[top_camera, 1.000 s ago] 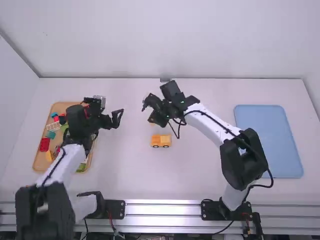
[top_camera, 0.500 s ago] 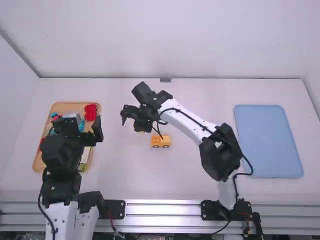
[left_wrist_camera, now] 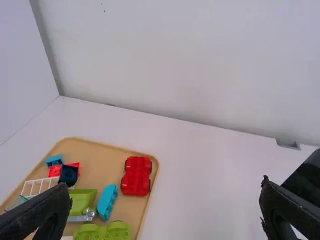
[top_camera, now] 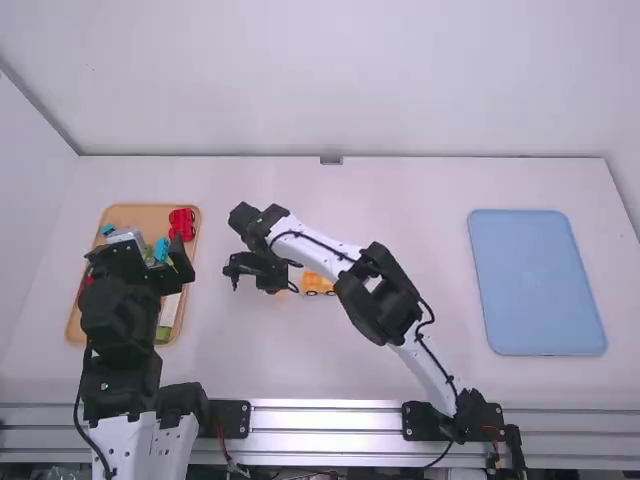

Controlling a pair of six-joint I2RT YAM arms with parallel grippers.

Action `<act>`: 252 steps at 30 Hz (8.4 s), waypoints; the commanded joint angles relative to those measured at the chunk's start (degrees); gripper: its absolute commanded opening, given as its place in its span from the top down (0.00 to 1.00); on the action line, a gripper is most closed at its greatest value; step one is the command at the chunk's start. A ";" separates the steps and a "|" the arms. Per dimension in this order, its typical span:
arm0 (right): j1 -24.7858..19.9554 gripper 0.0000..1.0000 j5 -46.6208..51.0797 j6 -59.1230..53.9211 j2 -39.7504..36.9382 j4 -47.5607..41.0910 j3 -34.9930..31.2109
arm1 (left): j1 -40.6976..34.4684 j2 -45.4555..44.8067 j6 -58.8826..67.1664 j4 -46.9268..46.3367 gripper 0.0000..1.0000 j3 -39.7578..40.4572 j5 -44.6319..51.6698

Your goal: Assemble lego blocks to make yellow taxi

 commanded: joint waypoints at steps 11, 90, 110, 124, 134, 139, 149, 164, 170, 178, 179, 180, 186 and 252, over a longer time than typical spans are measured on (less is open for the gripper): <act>-0.35 0.81 1.14 0.02 0.81 1.40 1.55 | -0.28 -0.15 -0.33 0.04 0.01 -1.11 -0.68; -40.76 0.01 -5.55 35.65 -55.30 66.12 -65.90 | -25.55 83.89 67.28 -32.46 0.07 36.48 10.97; -41.70 0.01 -6.36 35.63 -55.25 65.81 -65.92 | -25.90 83.91 59.58 -20.11 0.41 28.02 13.33; -41.66 0.02 -6.32 35.39 -55.25 66.14 -65.92 | -26.38 83.91 38.07 -19.56 0.72 27.93 12.72; -41.66 0.01 -6.19 35.43 -55.25 67.43 -65.92 | -26.38 83.91 1.97 -17.05 0.93 27.93 12.63; -41.66 0.01 -6.21 35.43 -55.25 67.34 -65.92 | -25.99 83.91 -12.31 -17.53 0.98 27.93 12.37; -41.66 0.01 -6.19 35.43 -55.25 67.19 -65.92 | -26.08 83.91 -49.05 -18.27 0.98 27.91 7.02; -42.05 0.02 -6.19 35.50 -55.23 66.66 -66.03 | -26.27 83.91 -106.14 -18.80 0.88 27.93 13.16; -42.10 0.02 -6.14 35.41 -55.23 66.64 -66.03 | -26.27 83.91 -104.76 -16.31 0.08 27.93 12.24; -42.10 0.01 -6.19 35.45 -55.23 66.99 -66.03 | -24.85 82.36 -94.84 -21.35 0.01 31.61 13.68; -42.10 0.01 -6.16 35.45 -55.23 67.04 -66.03 | -24.94 82.09 -93.92 -23.52 0.01 32.79 13.49; -42.10 0.01 -6.16 35.43 -55.23 67.04 -66.03 | -24.92 81.74 -92.74 -26.10 0.01 34.34 12.83; -42.16 0.01 -6.19 35.47 -55.25 67.04 -66.03 | -24.94 81.00 -79.82 -42.49 0.01 46.73 7.39; -46.51 0.01 -66.55 -3.28 -55.19 55.43 -66.01 | -5.88 81.02 86.23 -3.76 0.01 15.69 54.60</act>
